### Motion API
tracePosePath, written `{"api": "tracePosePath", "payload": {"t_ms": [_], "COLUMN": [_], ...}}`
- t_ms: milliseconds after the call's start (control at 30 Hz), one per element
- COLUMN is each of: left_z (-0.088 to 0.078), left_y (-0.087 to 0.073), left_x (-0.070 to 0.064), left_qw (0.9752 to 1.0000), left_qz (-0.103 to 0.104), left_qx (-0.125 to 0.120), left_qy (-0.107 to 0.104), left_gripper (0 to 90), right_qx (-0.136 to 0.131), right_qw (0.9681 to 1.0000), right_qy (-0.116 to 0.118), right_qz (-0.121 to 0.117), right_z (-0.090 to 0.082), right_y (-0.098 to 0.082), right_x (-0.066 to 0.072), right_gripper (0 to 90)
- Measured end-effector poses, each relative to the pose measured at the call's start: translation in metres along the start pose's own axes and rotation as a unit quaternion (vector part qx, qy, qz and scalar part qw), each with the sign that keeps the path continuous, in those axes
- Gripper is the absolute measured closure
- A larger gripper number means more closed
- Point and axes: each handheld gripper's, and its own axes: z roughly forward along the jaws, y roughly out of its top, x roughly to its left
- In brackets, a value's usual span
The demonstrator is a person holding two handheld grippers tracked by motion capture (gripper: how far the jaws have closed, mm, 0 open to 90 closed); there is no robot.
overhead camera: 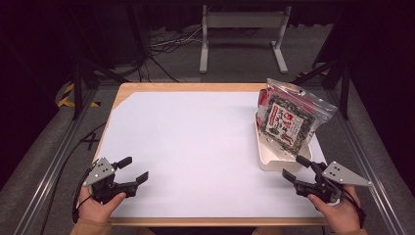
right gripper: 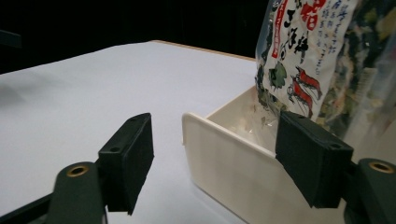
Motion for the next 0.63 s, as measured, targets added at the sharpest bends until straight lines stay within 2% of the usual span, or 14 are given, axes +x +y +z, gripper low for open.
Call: {"api": "tracePosePath", "payload": {"t_ms": [67,133,267,300,333,367,433,500,633], "left_z": [0.001,0.002,0.005,0.007,0.007,0.007,0.006,0.006,0.007], "left_y": [-0.003,-0.005,-0.011,-0.012,-0.011,-0.011,-0.011,-0.011,-0.011], "left_x": [-0.003,-0.005,-0.006,-0.007,-0.007,-0.007,-0.006,-0.006,-0.006], "left_qw": [1.0000,0.9998,0.9998,0.9998,0.9998,0.9998,0.9998,0.9999,0.9999], "left_qz": [0.009,0.018,0.016,0.015,0.018,0.013,0.016,0.008,0.007], "left_qx": [0.002,0.003,0.003,0.006,0.008,0.003,0.000,-0.001,-0.001], "left_qy": [0.001,0.001,-0.009,-0.010,-0.009,-0.012,-0.010,-0.009,-0.011], "left_gripper": [18.8,18.8,18.7,18.7,18.7,18.6,18.5,18.5,18.5], "right_qx": [-0.004,-0.009,0.014,0.014,0.024,0.036,0.039,0.036,0.033], "right_qw": [1.0000,0.9998,0.9988,0.9988,0.9983,0.9977,0.9976,0.9977,0.9980], "right_qy": [0.000,0.011,0.041,0.041,0.047,0.051,0.054,0.054,0.053], "right_qz": [-0.009,-0.013,-0.024,-0.024,-0.023,-0.024,-0.022,-0.020,-0.015], "right_z": [0.003,0.005,0.016,0.016,0.020,0.025,0.028,0.027,0.027], "right_y": [-0.001,-0.001,-0.008,-0.008,-0.012,-0.016,-0.017,-0.016,-0.017], "right_x": [0.004,0.009,0.020,0.020,0.022,0.022,0.022,0.022,0.020], "right_gripper": [28.5,29.2,29.8,29.8,29.8,29.8,29.8,29.8,29.8]}}
